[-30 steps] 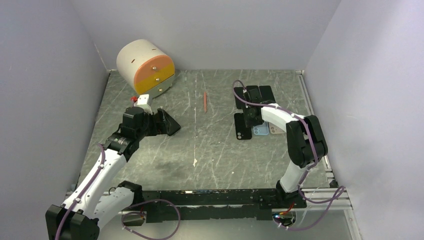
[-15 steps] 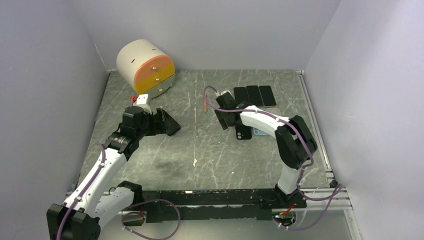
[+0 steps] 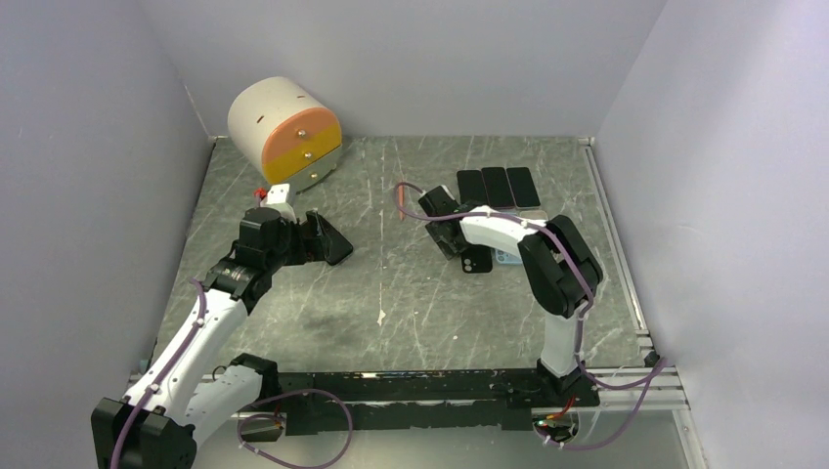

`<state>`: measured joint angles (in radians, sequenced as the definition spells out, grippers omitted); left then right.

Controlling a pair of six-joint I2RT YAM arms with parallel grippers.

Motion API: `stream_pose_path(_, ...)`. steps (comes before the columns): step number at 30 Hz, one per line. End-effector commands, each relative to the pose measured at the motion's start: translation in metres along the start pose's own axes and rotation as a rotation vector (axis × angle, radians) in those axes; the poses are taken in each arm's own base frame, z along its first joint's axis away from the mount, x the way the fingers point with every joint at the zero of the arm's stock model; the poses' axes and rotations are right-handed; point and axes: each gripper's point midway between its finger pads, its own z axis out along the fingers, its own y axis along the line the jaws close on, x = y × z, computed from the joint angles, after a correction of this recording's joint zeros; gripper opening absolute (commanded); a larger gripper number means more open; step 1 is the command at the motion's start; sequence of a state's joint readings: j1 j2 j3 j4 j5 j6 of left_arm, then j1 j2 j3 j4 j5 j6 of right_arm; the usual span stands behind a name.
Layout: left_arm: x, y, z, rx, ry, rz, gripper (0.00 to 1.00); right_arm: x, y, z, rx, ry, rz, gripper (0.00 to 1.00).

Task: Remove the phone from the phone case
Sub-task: Adjust the phone case at the center of the board.

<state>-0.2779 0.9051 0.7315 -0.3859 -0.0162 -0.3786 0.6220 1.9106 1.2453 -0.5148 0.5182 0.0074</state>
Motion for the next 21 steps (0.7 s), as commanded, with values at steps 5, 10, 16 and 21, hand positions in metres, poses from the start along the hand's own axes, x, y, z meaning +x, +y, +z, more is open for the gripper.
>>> stream_pose_path(5,-0.014,-0.003,-0.003,0.013,-0.045,0.010,0.95,-0.004,-0.030,0.005,0.082,0.007,-0.019,0.79)
stream_pose_path(10,-0.014,-0.003,-0.003,0.013,-0.043,0.009,0.95,-0.012,-0.035,0.004,0.073,-0.008,-0.008,0.79)
stream_pose_path(16,-0.013,-0.003,-0.002,0.010,-0.039,0.010,0.95,-0.026,-0.013,-0.029,-0.134,-0.070,0.171,0.80)
stream_pose_path(21,-0.013,-0.002,-0.001,0.009,-0.037,0.010,0.95,-0.008,0.009,-0.049,-0.298,-0.061,0.331,0.80)
